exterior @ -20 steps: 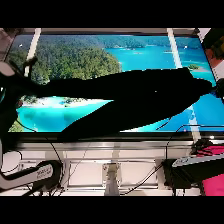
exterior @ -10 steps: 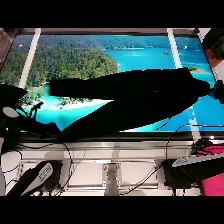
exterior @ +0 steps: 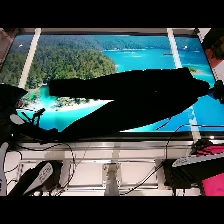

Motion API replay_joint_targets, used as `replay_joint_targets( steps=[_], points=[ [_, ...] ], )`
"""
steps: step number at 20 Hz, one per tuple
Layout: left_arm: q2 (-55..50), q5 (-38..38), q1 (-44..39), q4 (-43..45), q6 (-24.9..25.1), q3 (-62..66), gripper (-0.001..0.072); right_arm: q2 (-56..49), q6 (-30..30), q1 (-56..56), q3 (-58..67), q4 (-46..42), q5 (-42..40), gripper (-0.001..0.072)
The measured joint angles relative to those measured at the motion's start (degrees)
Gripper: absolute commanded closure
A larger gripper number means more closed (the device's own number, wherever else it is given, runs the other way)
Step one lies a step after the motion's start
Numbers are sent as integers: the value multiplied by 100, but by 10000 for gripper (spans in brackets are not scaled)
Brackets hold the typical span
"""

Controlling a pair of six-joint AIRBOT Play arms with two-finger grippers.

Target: Fold the clothes and pants, and hang the long-sleeved shirts on hangers.

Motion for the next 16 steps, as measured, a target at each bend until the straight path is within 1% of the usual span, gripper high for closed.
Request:
replay_joint_targets(
  steps=[3, 6, 7, 8, 9, 12, 13, 14, 15, 16],
  points=[
    [0, 28, -11, -17, 0, -13, 311, 0, -7, 0, 0, 4, 0, 697],
    [0, 42, -15, -310, -2, -20, 314, 0, -9, 0, 0, 7, 0, 696],
    [0, 48, -15, -376, -2, -20, 372, 0, -9, 0, 0, 7, 0, 696],
    [0, 48, -15, -435, -2, -20, 449, 0, -9, 0, 0, 9, 0, 696],
    [0, 42, -15, -483, -2, -22, 464, 0, -9, 0, 0, 9, 0, 696],
    [0, -136, -15, -599, -2, -52, 471, 0, -9, 0, 0, 11, 0, 696],
    [0, -210, -15, -616, -2, -105, 493, 0, -9, 0, 0, 9, 0, 696],
    [0, -271, -15, -632, -4, -177, 647, 0, -9, 0, 0, 11, -2, 696],
    [-9, -334, -15, -643, -15, -254, 702, 0, -9, 0, 0, 11, -2, 697],
    [-15, -380, -24, -656, -37, -304, 703, 0, -9, 0, 0, 13, -2, 697]
  ],
)
